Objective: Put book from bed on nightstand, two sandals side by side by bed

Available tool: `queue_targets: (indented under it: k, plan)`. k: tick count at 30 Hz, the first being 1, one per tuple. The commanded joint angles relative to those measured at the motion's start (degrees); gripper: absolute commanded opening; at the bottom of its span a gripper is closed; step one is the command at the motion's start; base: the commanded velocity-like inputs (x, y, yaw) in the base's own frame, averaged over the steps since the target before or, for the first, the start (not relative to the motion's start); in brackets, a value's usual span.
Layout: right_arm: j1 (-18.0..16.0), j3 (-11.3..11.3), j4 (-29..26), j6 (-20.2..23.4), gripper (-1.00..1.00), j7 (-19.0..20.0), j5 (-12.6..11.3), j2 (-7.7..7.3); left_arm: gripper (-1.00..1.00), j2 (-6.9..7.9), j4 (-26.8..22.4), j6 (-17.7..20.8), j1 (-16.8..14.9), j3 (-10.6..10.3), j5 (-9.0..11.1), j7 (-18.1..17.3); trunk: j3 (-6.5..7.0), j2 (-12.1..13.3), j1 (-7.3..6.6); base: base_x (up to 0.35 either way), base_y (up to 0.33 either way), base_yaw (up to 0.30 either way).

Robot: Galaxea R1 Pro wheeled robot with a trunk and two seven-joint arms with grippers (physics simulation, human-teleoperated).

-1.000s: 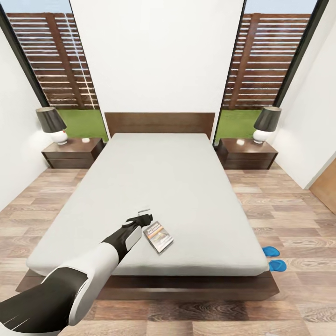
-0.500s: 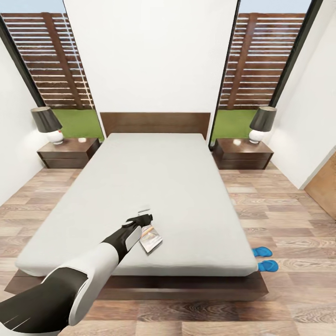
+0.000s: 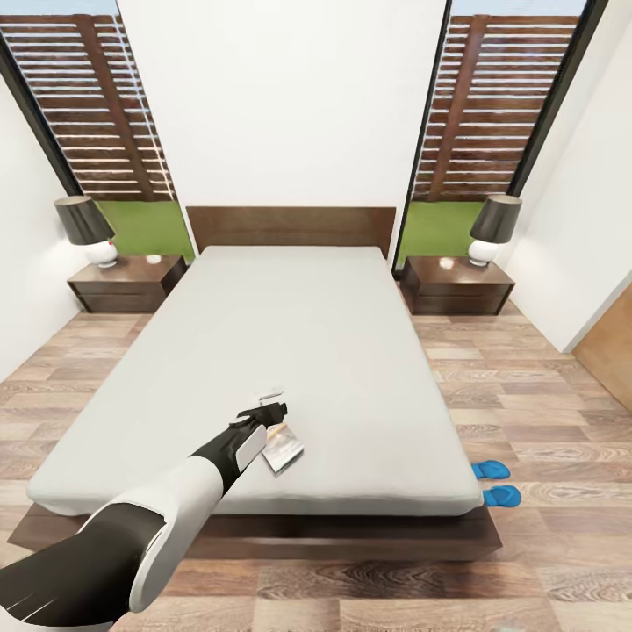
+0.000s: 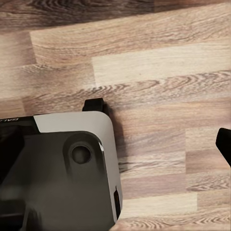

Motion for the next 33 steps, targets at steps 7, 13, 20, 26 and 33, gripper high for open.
queue_targets:
  k: [7, 13, 20, 26, 33]
  plan:
    - [-0.1, 0.4, 0.2, 0.0, 1.00, 0.3, -0.6, 0.00, 1.00, 0.00, -0.1, 0.3, 0.0, -0.3, 0.2, 0.4, -0.73, -0.1, 0.03, 0.000, 0.000, 0.000]
    - [-0.1, 0.4, 0.2, 0.0, 1.00, 0.3, -0.6, 0.00, 1.00, 0.00, -0.1, 0.3, 0.0, -0.3, 0.2, 0.4, -1.26, -0.1, 0.03, 0.000, 0.000, 0.000]
    - [-0.1, 0.4, 0.1, 0.0, 1.00, 0.3, -0.6, 0.01, 1.00, 0.00, 0.7, -1.3, 0.0, -0.3, 0.1, 0.7, -1.88, -0.1, 0.03, 0.015, 0.000, 0.000]
    - [-0.1, 0.4, 0.2, 0.0, 1.00, 0.3, -0.6, 0.00, 1.00, 0.00, 2.2, -3.9, 0.0, -0.3, -0.1, 0.9, -2.42, -0.1, 0.03, 0.111, 0.000, 0.000]
    - [-0.1, 0.4, 0.2, 0.0, 1.00, 0.3, -0.6, 0.00, 1.00, 0.00, 2.4, -4.3, 0.0, -0.4, -0.1, 1.5, -3.04, -0.1, 0.03, 0.140, 0.000, 0.000]
